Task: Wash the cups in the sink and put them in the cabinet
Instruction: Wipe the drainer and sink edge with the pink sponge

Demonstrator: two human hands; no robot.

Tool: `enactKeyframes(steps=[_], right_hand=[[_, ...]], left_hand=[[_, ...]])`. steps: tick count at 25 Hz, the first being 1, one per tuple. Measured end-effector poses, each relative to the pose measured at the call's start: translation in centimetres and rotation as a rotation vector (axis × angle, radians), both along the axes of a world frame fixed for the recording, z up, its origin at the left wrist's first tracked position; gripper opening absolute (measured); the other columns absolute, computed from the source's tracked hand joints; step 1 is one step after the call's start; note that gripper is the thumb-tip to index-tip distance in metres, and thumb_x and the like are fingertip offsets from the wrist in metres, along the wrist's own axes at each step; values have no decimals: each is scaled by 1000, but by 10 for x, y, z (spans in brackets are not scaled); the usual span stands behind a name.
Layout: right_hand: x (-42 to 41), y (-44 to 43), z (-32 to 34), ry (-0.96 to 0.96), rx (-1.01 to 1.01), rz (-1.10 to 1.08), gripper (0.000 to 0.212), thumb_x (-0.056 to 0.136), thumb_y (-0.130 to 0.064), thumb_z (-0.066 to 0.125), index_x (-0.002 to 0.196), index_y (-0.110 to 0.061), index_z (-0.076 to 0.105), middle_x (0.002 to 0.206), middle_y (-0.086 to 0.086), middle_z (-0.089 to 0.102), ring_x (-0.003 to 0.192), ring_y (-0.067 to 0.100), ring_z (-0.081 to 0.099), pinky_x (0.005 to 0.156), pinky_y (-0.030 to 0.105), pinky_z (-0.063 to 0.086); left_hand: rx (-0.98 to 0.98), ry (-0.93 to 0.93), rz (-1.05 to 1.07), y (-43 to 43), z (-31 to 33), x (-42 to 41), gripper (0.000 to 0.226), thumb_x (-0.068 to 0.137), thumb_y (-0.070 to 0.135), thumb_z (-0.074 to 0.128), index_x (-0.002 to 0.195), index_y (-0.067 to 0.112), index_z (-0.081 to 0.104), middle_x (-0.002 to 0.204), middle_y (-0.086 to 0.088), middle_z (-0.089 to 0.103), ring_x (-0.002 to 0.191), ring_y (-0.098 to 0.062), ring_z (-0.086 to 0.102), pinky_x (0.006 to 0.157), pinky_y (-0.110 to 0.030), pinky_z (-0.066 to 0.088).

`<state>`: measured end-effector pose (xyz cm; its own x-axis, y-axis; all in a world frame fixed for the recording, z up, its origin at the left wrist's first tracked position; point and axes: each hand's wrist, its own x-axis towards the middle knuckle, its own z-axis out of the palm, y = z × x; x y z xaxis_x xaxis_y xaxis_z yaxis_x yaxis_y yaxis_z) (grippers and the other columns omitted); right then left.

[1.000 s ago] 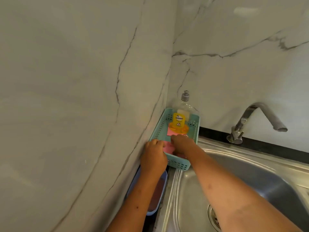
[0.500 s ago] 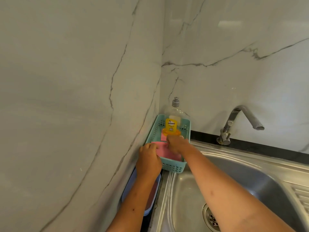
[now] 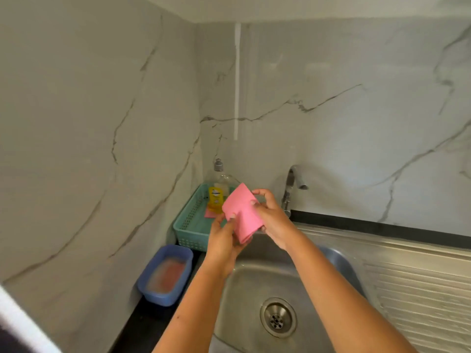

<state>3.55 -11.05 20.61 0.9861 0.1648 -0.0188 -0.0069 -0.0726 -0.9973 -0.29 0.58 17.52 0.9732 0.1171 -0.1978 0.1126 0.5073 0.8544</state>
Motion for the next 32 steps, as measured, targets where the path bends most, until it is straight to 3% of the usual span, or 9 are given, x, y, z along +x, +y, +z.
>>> enactKeyframes(steps=[4, 8, 13, 16, 18, 20, 24, 28, 32], right_hand=[[-53, -80, -17, -147, -214, -175, 22, 88, -21, 64, 110, -20, 59, 100, -4, 59, 91, 14, 57, 69, 20, 45], [-100, -151, -36, -125, -314, -366, 27, 79, -27, 74, 104, -28, 64, 104, -8, 54, 109, 14, 55, 96, 35, 46], [-137, -220, -49, -173, -563, -527, 35, 77, -24, 73, 111, -29, 64, 104, -9, 47, 112, 8, 44, 103, 31, 31], [-141, -245, -56, 20, -270, -510, 31, 79, -16, 72, 103, -27, 55, 104, 0, 60, 98, 17, 58, 78, 33, 50], [-139, -260, -61, 222, 15, -504, 35, 81, -9, 70, 110, -18, 52, 106, 8, 63, 89, 19, 61, 63, 29, 48], [-133, -277, -66, 308, 77, -513, 35, 82, -5, 67, 116, -7, 57, 103, 11, 65, 84, 18, 60, 60, 26, 42], [-123, -304, -68, 305, 144, -473, 30, 85, -3, 61, 113, -9, 63, 100, 9, 67, 88, 21, 60, 70, 32, 48], [-114, -345, -62, 293, 301, -406, 36, 80, -8, 64, 116, -13, 61, 107, 14, 64, 97, 29, 60, 81, 45, 52], [-115, -380, -64, 325, 457, -473, 40, 75, -24, 67, 110, -6, 61, 103, 19, 62, 93, 32, 58, 87, 47, 48]], left_hand=[[57, -7, 62, -73, -1, -37, 43, 93, -2, 54, 123, 26, 40, 114, -9, 61, 97, -24, 62, 74, -39, 55], [46, -39, -84, -142, -4, -77, 46, 94, -3, 50, 127, 25, 36, 101, 3, 62, 88, -17, 63, 74, -39, 54], [119, 21, -262, -211, -22, -93, 42, 96, -4, 42, 132, 17, 41, 123, -7, 58, 98, -23, 61, 74, -37, 55], [141, 48, -361, -231, -31, -90, 41, 97, -3, 40, 131, 19, 43, 119, -7, 60, 99, -25, 60, 73, -38, 54], [188, 57, -449, -240, -38, -83, 39, 97, -2, 40, 128, 22, 44, 113, -4, 62, 99, -24, 60, 73, -38, 54], [285, 45, -565, -247, -43, -70, 36, 98, 0, 41, 126, 22, 44, 117, -5, 61, 99, -24, 61, 73, -39, 55], [450, 36, -764, -271, -41, -40, 32, 100, 9, 44, 127, 25, 39, 127, -5, 53, 102, -21, 59, 67, -34, 56], [333, -4, -824, -322, -47, -23, 31, 101, 19, 43, 131, 29, 43, 126, -5, 58, 108, -23, 60, 75, -38, 57], [267, -32, -812, -377, -61, -34, 30, 102, 20, 38, 127, 34, 47, 123, 6, 58, 112, -14, 55, 88, -35, 51]])
